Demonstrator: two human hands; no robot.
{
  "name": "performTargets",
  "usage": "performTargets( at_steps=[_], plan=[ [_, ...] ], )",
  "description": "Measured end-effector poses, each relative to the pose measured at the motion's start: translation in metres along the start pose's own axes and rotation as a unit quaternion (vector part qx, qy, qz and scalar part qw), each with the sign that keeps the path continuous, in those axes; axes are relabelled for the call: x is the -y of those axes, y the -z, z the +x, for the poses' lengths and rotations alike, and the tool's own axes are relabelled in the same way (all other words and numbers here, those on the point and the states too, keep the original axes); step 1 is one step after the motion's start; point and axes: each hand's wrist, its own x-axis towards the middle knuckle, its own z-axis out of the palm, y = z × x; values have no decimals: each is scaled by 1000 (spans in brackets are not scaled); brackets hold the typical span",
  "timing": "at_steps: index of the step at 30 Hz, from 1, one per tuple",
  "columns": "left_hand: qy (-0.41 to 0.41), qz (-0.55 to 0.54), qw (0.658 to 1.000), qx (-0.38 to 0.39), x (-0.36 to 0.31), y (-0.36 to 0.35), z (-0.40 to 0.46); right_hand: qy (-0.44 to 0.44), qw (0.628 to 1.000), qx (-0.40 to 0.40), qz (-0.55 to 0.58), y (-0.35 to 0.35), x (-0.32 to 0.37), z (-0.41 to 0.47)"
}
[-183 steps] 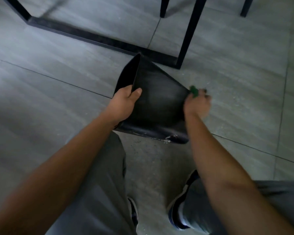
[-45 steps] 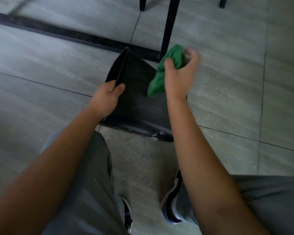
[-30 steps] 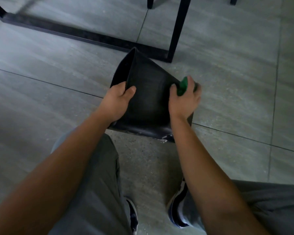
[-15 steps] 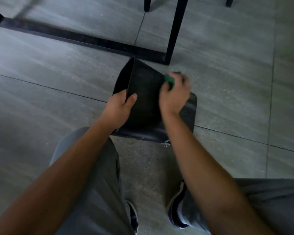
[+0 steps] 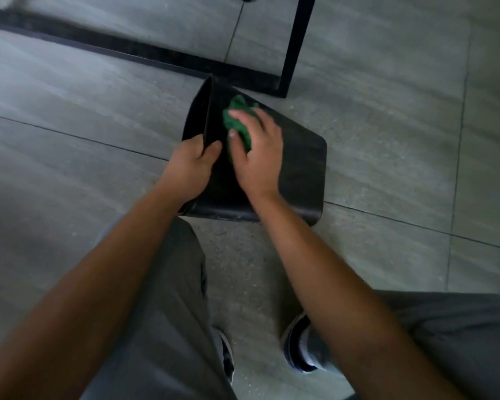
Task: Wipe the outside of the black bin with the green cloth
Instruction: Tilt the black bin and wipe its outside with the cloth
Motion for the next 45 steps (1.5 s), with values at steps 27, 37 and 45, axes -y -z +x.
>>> performTargets(
  at_steps=[27,37,45],
  plan=[
    [49,25,998,-15,-12,-9,-24,-198,971,-64,-115,28,-100,-16],
    [30,88,993,-74,-27,-2,-16,-379,919,-106,26,58,-131,6],
    [-2,-59,989,134,-35,24,-47,-461,834,-216,212,66,-136,27]
  ],
)
